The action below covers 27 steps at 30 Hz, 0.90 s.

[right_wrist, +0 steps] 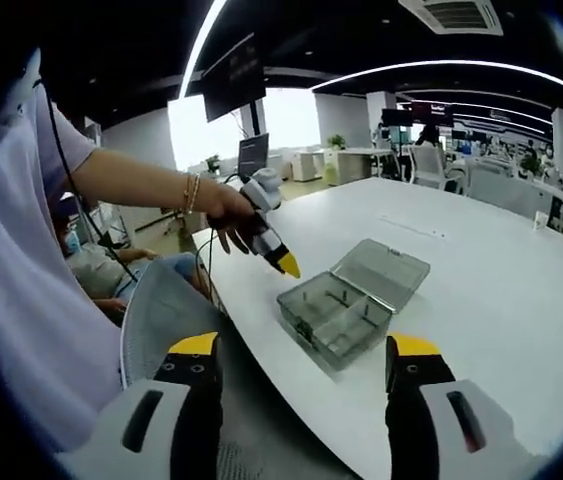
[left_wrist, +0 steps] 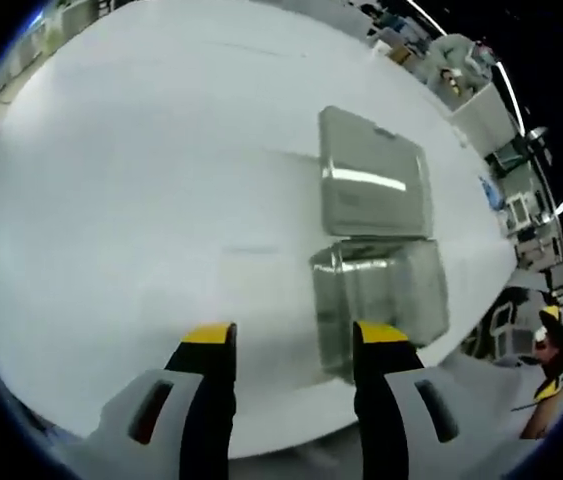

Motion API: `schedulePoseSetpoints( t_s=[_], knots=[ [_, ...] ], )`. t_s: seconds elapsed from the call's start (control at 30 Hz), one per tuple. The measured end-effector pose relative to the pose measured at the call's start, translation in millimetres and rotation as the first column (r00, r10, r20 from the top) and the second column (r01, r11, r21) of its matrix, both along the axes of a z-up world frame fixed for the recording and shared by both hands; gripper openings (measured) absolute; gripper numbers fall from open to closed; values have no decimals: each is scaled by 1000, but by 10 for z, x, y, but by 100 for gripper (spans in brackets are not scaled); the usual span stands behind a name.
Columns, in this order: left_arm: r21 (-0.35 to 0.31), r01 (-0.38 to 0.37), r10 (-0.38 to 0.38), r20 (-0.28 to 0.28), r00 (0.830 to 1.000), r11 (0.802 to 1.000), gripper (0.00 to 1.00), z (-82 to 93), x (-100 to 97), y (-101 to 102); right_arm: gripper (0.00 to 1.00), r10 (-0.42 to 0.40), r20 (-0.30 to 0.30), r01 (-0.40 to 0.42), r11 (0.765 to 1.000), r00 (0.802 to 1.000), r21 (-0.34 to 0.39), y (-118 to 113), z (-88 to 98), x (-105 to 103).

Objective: Insert the divider into the dual guide fixture by aligning both edges with the guide slots and pushing it downward to the bottom, including one-sided entry, uneven engagement, binding, and posture correction.

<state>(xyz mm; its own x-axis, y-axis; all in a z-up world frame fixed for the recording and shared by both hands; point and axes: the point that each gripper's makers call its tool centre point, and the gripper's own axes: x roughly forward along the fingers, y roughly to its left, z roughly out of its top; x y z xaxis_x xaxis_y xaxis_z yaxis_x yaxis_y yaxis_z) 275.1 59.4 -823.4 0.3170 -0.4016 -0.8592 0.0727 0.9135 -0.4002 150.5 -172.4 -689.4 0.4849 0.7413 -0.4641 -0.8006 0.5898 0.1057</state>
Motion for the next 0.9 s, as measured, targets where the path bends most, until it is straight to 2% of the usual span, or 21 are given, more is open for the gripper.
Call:
schedulePoseSetpoints(
  t_s=[0.33,0.47,0.63,0.8,0.9],
  knots=[
    [31,-57,60,-106,993,998,44,-143,-2,87,62,-19,-1,19,1000,1000,25,-65,-5,8],
    [49,-68,73,-123,990,997,44,-176,35,95,62,-31,-9,32,999,999,30,-100,-28,18],
    [103,-50,65,-145,987,993,43,-236,47,120,62,-39,-18,40,999,999,36,-114,-49,26],
    [204,-28,66,-180,981,979,43,-284,56,169,61,-37,-23,38,998,999,41,-104,-55,48],
    [234,-10,55,-186,981,972,43,-293,78,122,61,-33,-20,34,998,999,45,-90,-40,59]
  ],
)
